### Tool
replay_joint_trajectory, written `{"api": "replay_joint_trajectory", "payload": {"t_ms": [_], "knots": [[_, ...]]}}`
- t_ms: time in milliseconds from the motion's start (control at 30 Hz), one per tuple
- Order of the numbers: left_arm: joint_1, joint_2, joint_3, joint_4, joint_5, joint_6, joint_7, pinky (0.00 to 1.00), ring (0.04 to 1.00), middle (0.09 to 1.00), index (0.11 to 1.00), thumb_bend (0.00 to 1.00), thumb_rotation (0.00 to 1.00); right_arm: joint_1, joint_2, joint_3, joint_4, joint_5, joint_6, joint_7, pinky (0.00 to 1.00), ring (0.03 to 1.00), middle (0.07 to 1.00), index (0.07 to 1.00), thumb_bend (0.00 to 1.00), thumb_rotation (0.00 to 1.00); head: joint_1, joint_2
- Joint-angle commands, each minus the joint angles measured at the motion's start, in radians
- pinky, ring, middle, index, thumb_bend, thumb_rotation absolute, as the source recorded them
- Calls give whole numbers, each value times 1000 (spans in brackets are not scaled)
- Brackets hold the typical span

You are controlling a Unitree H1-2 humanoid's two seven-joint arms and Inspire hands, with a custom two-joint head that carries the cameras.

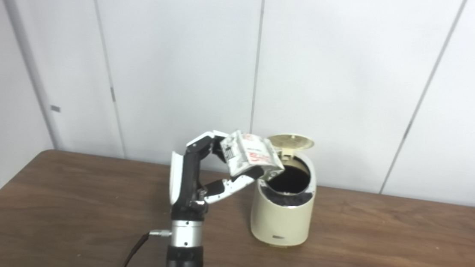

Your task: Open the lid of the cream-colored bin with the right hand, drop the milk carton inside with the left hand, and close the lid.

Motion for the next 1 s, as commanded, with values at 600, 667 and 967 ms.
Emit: {"api": "replay_joint_trajectory", "payload": {"t_ms": [600, 667, 967], "knots": [[-138, 48, -121, 242, -29, -54, 84, 377, 450, 488, 480, 503, 0, 30, 41, 56, -87, -23, 47, -14, 531, 653, 689, 685, 279, 139, -59, 8], [-151, 52, -134, 280, -20, -54, 109, 378, 452, 487, 478, 504, 0, 32, 43, 59, -93, -23, 53, -14, 536, 657, 692, 688, 281, 142, -61, 8], [-195, 66, -172, 391, 5, -54, 194, 355, 448, 498, 469, 503, 0, 40, 56, 74, -105, -17, 63, -17, 554, 666, 697, 693, 294, 175, -74, 10]]}}
